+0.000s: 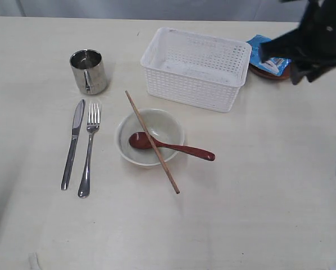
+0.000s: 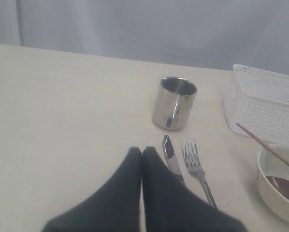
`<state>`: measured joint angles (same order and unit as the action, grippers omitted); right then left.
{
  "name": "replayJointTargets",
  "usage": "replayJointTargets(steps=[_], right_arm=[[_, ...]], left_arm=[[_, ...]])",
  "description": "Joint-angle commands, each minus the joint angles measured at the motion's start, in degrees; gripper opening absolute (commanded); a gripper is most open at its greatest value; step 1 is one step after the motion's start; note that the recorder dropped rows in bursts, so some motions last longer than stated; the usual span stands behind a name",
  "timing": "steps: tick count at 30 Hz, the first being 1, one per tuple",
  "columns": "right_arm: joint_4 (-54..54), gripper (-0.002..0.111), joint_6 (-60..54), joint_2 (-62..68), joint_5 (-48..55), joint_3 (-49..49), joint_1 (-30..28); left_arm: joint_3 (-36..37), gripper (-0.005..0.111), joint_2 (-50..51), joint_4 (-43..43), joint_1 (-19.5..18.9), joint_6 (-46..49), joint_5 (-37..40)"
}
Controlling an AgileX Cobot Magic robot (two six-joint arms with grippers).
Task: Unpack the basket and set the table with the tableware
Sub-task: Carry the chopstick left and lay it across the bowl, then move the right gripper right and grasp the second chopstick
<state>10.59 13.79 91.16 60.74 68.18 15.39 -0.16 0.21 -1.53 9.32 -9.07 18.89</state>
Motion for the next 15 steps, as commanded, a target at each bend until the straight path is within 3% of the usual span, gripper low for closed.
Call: replayJointTargets(steps=[1, 3, 6, 15], right_arm=[[0.1, 0.025, 3.0, -0.1, -11.0, -9.2, -13.4], [-4.4, 0.025, 2.9, 0.2, -16.4, -12.9, -20.4], [-6.1, 0.025, 2.7, 2.2, -18.0, -13.8, -25.2], [-6.4, 0.025, 1.9, 10.3, -22.4, -13.6, -28.0]], left_arm=[[0.2, 0.000, -0.2, -0.2, -0.1, 0.0, -0.6], [0.2, 0.000, -0.2, -0.2, -0.1, 0.0, -0.6], [0.2, 0.000, -0.2, -0.2, -0.1, 0.0, -0.6], [0.2, 0.000, -0.2, -0.2, -0.1, 0.0, -0.6]])
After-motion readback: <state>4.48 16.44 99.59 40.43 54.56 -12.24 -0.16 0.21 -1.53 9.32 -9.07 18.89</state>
